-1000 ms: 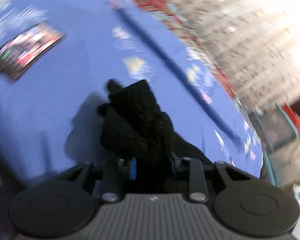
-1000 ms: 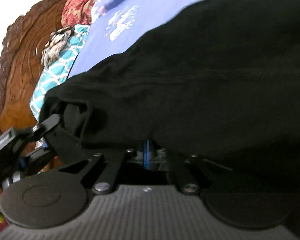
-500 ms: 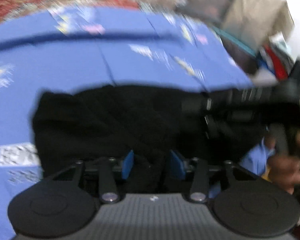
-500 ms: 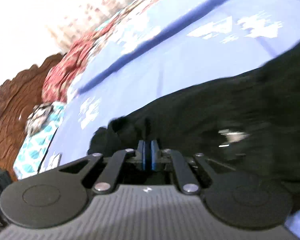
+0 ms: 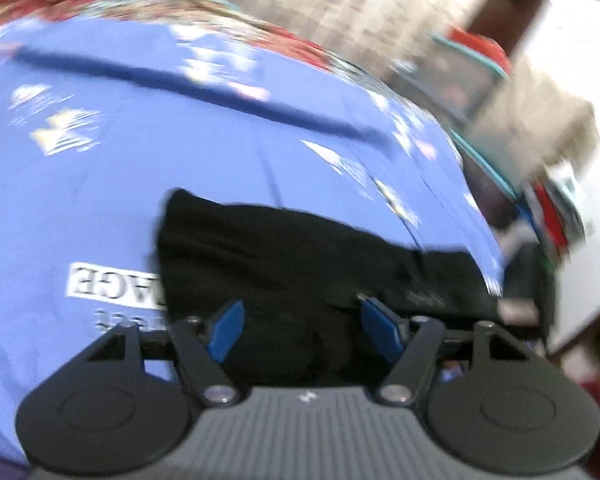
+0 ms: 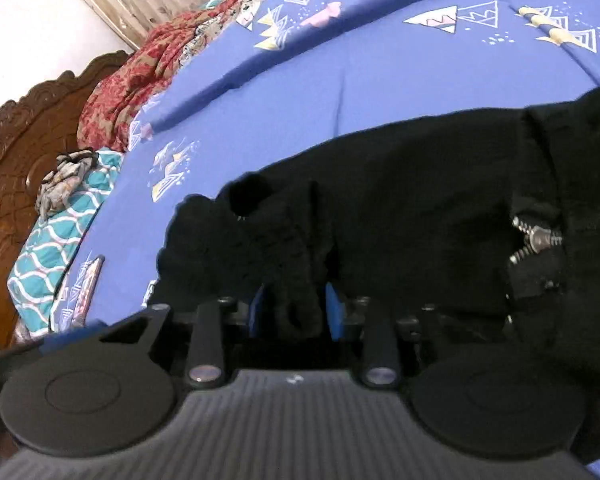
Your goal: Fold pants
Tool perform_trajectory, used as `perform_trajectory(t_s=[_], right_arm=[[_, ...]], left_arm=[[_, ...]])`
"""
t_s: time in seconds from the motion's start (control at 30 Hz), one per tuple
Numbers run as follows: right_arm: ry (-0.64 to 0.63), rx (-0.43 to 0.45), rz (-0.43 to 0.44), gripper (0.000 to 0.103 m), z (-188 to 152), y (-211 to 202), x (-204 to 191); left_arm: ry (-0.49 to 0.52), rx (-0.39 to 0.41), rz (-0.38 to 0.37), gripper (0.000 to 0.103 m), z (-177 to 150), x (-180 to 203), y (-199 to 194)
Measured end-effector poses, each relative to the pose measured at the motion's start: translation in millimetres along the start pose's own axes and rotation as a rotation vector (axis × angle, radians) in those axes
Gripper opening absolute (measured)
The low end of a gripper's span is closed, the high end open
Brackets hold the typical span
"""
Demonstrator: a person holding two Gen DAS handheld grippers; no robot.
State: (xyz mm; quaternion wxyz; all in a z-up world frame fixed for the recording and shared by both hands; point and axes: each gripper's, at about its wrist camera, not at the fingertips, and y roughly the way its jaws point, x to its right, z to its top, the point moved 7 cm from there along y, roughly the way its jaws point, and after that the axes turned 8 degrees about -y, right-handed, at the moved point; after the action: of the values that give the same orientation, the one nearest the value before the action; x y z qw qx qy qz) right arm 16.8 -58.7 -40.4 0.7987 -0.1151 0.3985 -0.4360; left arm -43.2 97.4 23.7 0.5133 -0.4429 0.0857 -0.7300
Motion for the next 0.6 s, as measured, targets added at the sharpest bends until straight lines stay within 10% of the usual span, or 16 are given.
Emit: perform_trajectory(t_s=[0.17, 0.6], right_arm=[[-0.138, 0.128, -0.032, 0.013, 1.2, -37.9, -21.7], [0.066, -0.066, -0.068, 0.018, -23.3, -0.9, 34.1]], left_arm=[[-0.063, 0.031, -0.012, 0.057, 23.8, -3.7, 12.7], [0.131, -0.164, 0.063, 0.041, 4.4, 41.0, 130.3]])
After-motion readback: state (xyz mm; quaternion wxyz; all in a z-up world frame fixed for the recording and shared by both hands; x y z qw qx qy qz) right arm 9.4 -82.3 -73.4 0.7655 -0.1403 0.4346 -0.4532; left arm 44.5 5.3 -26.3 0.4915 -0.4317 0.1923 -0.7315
